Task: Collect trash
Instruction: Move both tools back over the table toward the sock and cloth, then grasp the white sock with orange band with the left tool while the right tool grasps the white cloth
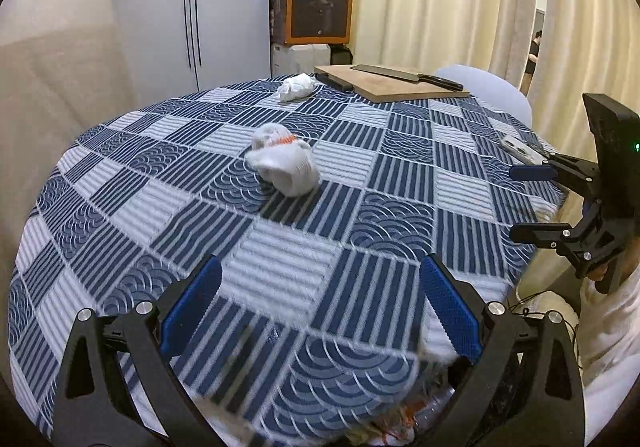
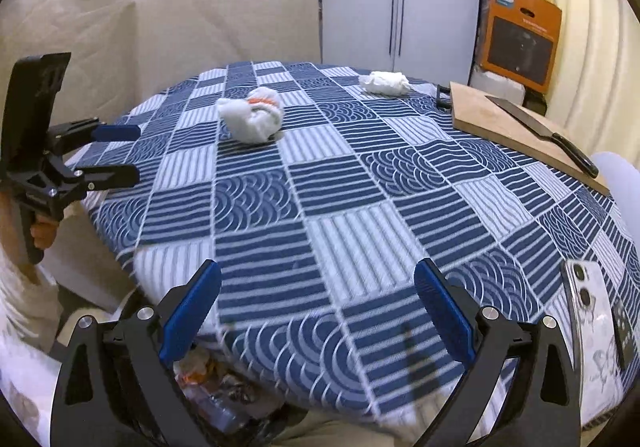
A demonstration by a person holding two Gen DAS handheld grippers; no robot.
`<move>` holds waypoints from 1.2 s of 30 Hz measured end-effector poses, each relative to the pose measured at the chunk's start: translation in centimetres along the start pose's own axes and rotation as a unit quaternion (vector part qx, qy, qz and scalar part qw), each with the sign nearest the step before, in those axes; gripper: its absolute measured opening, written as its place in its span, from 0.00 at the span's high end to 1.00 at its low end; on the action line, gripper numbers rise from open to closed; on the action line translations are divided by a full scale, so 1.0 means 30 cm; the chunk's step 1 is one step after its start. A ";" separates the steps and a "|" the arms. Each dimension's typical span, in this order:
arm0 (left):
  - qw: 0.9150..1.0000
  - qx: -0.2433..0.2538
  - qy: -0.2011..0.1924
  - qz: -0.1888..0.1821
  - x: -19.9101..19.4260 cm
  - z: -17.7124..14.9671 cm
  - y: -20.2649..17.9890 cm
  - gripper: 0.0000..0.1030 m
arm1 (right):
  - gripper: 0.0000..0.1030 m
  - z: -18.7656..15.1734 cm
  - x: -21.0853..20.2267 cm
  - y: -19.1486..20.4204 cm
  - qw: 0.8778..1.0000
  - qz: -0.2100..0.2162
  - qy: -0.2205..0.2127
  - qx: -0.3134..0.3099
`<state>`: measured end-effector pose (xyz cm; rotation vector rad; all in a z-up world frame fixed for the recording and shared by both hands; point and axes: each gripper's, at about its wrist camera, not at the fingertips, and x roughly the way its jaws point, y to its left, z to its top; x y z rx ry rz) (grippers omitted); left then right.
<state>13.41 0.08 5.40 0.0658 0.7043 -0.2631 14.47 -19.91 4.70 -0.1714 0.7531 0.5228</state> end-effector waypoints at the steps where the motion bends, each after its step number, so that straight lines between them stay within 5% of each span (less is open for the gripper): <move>1: 1.000 -0.001 0.004 0.002 0.013 0.012 0.006 0.06 | 0.10 0.024 0.021 -0.014 1.000 0.001 0.006 0.002; 12: 0.999 0.013 0.042 0.000 0.189 0.154 0.033 0.06 | 0.10 0.229 0.168 -0.107 0.999 -0.015 0.034 0.020; 18: 0.997 0.007 0.073 -0.005 0.292 0.220 0.063 0.07 | 0.08 0.348 0.215 -0.128 0.998 -0.059 0.025 0.029; 22: 0.995 -0.004 0.101 -0.019 0.370 0.248 0.098 0.20 | 0.08 0.435 0.279 -0.165 0.997 -0.049 0.042 0.043; 26: 0.991 0.003 0.130 -0.022 0.436 0.253 0.113 0.47 | 0.08 0.506 0.335 -0.198 0.995 -0.064 0.047 0.055; 36: 0.994 0.017 0.104 0.028 0.409 0.370 0.182 0.50 | 0.08 0.669 0.513 -0.281 0.989 -0.042 0.073 0.119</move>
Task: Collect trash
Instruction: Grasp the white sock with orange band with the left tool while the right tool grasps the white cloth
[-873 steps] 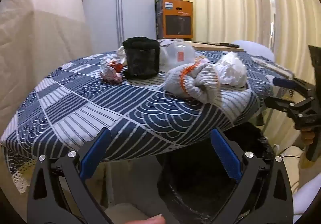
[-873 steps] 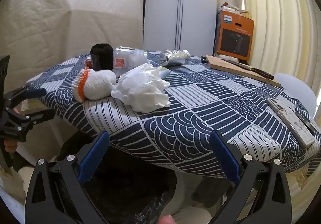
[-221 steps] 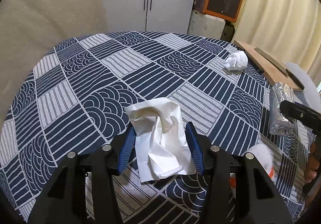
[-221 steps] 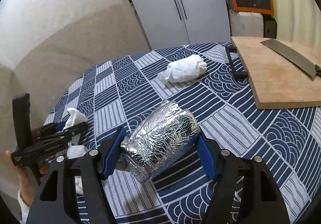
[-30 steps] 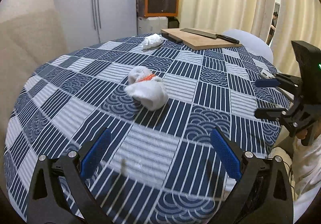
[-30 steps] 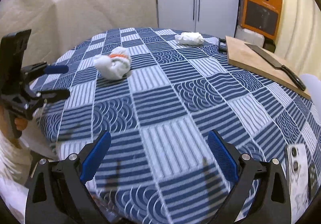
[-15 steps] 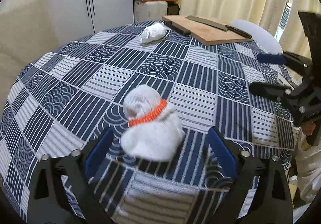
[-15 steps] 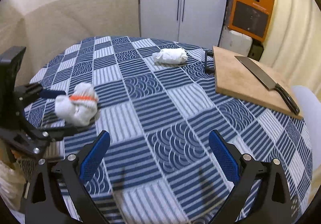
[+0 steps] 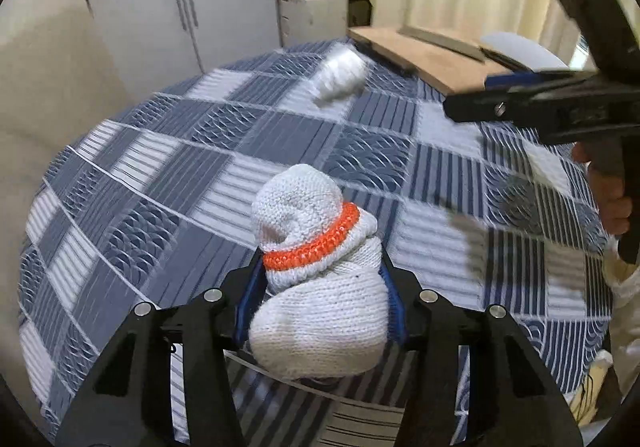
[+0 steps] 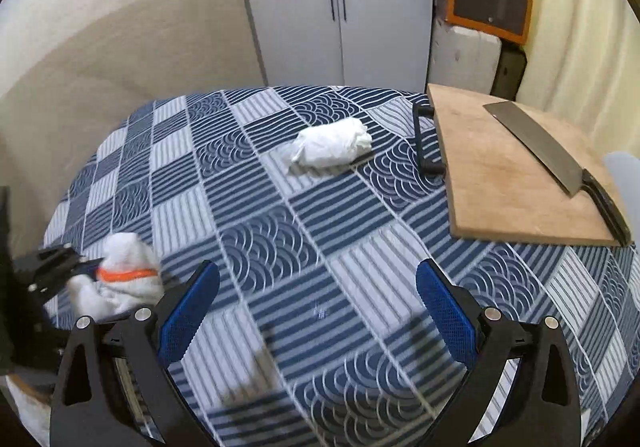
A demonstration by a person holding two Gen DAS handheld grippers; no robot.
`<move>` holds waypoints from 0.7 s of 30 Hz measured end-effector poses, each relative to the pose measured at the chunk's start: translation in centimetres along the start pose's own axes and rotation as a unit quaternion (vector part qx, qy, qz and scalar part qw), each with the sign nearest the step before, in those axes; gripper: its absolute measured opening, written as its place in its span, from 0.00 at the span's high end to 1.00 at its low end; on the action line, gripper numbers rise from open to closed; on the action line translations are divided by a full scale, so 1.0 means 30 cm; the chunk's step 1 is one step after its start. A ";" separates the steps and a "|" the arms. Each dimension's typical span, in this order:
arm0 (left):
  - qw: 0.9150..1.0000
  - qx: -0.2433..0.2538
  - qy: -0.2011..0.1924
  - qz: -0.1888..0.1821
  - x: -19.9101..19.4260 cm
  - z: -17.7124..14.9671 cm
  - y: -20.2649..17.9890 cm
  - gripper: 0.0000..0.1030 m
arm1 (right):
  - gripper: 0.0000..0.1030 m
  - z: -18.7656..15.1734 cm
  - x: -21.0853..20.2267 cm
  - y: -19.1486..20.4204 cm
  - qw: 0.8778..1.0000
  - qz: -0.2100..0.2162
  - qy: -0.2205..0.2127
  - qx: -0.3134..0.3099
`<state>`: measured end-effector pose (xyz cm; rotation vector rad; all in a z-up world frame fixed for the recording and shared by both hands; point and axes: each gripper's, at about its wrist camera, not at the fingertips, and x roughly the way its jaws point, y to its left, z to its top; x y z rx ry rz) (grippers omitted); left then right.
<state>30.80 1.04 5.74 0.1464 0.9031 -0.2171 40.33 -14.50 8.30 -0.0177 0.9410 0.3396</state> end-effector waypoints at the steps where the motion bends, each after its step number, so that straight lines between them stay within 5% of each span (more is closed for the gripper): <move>1: 1.000 -0.006 -0.005 0.009 -0.009 0.019 0.021 0.50 | 0.08 0.018 0.016 -0.003 1.000 -0.004 0.000 0.002; 9: 0.998 -0.054 -0.038 0.019 0.015 0.100 0.150 0.50 | 0.08 0.172 0.151 -0.026 1.000 -0.011 -0.013 0.012; 12: 0.995 -0.061 -0.053 0.050 0.041 0.092 0.172 0.50 | 0.08 0.219 0.217 -0.048 0.999 -0.003 -0.007 0.033; 21: 0.992 -0.092 -0.058 0.060 0.059 0.068 0.240 0.50 | 0.09 0.281 0.385 -0.084 0.997 0.005 0.000 0.072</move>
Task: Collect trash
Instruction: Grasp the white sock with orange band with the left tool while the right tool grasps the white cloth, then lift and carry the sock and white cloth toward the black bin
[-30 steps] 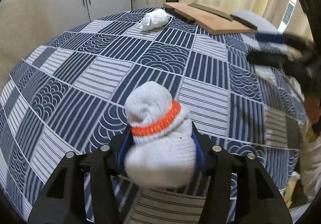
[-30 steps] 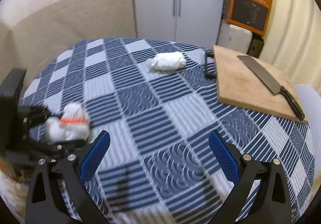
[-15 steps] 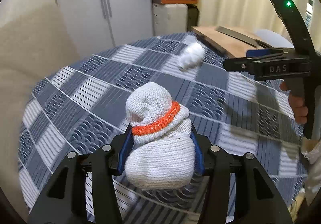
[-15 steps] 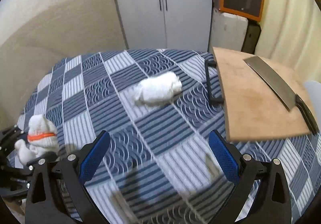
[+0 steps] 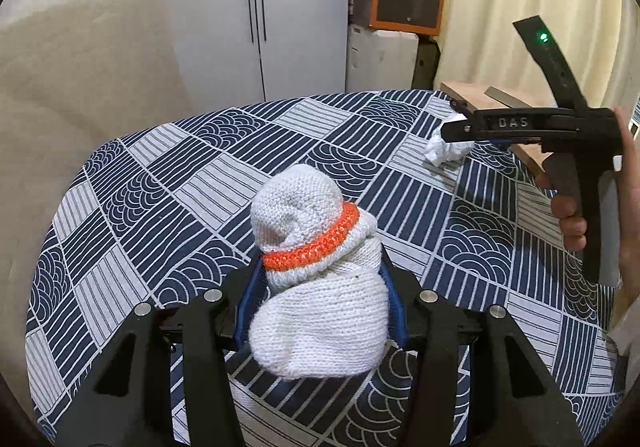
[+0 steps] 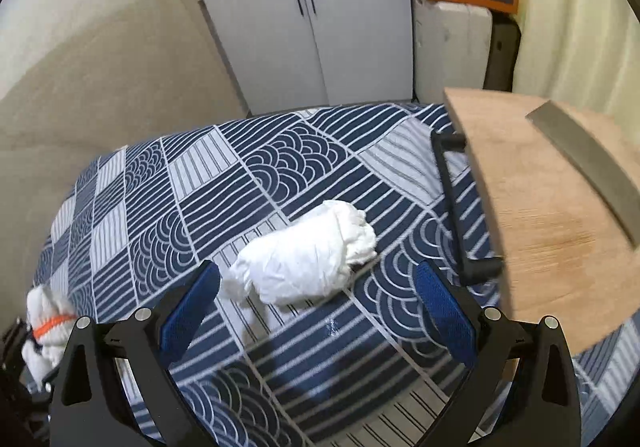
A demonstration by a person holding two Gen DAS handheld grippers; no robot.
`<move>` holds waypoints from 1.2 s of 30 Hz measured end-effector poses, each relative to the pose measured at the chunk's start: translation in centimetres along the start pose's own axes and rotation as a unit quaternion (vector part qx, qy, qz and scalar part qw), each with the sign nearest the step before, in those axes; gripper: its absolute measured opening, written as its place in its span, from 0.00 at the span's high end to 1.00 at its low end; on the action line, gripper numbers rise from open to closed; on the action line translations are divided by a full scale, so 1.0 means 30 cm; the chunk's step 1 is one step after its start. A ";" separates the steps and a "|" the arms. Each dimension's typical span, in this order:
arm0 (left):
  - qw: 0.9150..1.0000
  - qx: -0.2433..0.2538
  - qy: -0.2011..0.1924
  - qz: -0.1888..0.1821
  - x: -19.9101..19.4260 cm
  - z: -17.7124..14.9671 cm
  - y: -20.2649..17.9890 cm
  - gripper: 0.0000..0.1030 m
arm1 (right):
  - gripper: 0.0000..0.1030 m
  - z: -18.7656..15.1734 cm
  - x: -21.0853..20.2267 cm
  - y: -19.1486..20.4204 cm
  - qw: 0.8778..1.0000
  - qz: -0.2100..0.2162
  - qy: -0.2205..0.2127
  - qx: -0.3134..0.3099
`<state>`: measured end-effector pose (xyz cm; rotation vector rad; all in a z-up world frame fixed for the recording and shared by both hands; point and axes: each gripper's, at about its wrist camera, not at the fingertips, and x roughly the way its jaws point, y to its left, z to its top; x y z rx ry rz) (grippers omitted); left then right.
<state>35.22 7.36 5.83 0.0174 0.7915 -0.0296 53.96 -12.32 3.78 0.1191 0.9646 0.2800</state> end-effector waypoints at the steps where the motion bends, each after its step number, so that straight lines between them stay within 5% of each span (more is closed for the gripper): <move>1: 1.000 0.001 -0.003 0.003 -0.004 0.000 -0.001 0.50 | 0.10 0.001 0.010 -0.002 1.000 0.002 -0.001 0.006; 2: 1.000 0.004 -0.006 0.006 -0.006 0.001 -0.002 0.50 | 0.10 0.002 0.019 -0.002 1.000 0.006 0.000 0.009; 5: 1.000 0.012 -0.009 0.014 -0.007 0.001 -0.008 0.50 | 0.41 -0.003 0.050 0.017 1.000 0.013 0.014 -0.001; 7: 1.000 0.019 -0.009 0.016 -0.009 0.000 -0.014 0.50 | 0.46 -0.013 0.046 0.035 1.000 0.010 0.009 -0.015; 20: 0.999 0.029 -0.012 0.017 -0.036 -0.015 -0.012 0.50 | 0.48 -0.113 -0.118 0.063 0.998 0.011 -0.003 -0.063; 36: 0.996 0.087 -0.024 0.018 -0.180 -0.130 -0.178 0.50 | 0.47 -0.349 -0.415 -0.021 0.994 0.038 -0.028 -0.101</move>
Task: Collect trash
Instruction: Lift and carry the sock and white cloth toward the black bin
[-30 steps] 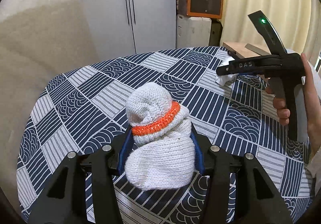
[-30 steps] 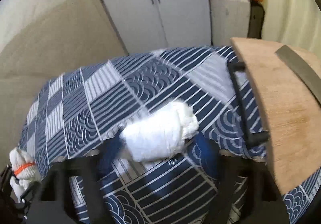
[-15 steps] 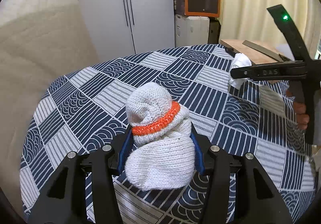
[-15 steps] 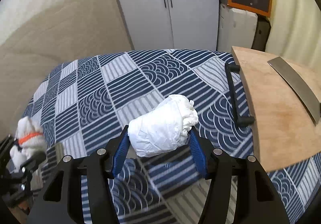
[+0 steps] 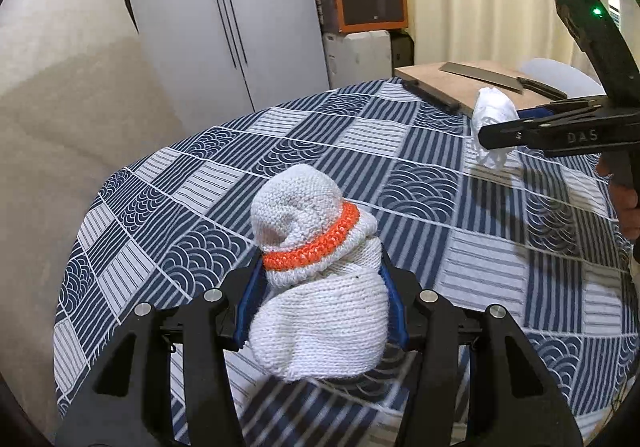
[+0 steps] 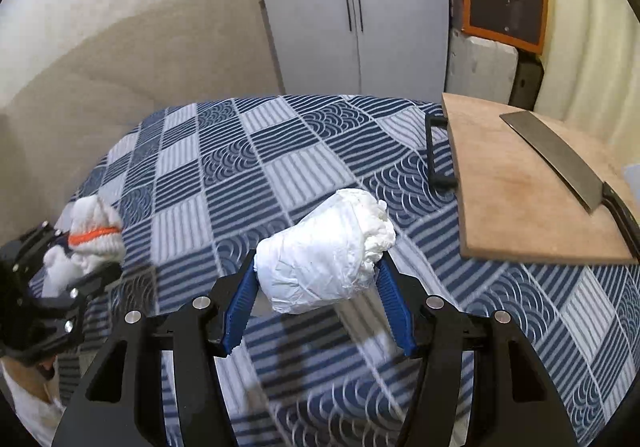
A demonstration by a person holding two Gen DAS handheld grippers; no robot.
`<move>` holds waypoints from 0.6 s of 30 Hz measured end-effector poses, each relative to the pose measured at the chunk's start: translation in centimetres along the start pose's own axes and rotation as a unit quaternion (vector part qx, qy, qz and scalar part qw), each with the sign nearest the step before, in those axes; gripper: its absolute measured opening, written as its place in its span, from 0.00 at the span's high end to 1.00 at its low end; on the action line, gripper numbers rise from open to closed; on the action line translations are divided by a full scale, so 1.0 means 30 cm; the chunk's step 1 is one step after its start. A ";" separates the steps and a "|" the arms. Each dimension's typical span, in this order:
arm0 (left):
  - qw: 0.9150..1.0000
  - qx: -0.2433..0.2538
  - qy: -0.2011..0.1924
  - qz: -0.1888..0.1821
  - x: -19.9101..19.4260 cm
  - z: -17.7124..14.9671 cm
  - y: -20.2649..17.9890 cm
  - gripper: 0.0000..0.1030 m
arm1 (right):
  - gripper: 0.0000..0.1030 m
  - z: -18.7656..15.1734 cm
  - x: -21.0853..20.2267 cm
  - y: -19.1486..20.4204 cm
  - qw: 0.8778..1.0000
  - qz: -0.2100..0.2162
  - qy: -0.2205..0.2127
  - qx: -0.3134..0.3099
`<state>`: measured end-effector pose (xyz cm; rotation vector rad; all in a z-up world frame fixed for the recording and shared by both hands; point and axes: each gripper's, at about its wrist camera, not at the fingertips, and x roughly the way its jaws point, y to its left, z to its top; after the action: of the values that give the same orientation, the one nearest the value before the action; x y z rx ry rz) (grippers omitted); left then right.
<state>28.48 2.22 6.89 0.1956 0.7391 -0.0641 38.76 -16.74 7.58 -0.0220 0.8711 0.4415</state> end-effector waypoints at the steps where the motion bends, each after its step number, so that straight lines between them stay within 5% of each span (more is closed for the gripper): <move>1: 1.000 0.004 0.000 0.001 -0.010 -0.006 -0.010 0.50 | 0.47 -0.021 -0.016 -0.002 1.000 0.002 0.002 0.000; 18: 0.998 0.010 -0.054 -0.043 -0.261 -0.190 -0.148 0.50 | 0.47 -0.364 -0.320 0.024 0.996 0.070 -0.047 0.002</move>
<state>18.36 -1.06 7.36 0.1787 0.6401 -0.1629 25.08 -21.73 7.74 0.0641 0.7836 0.5684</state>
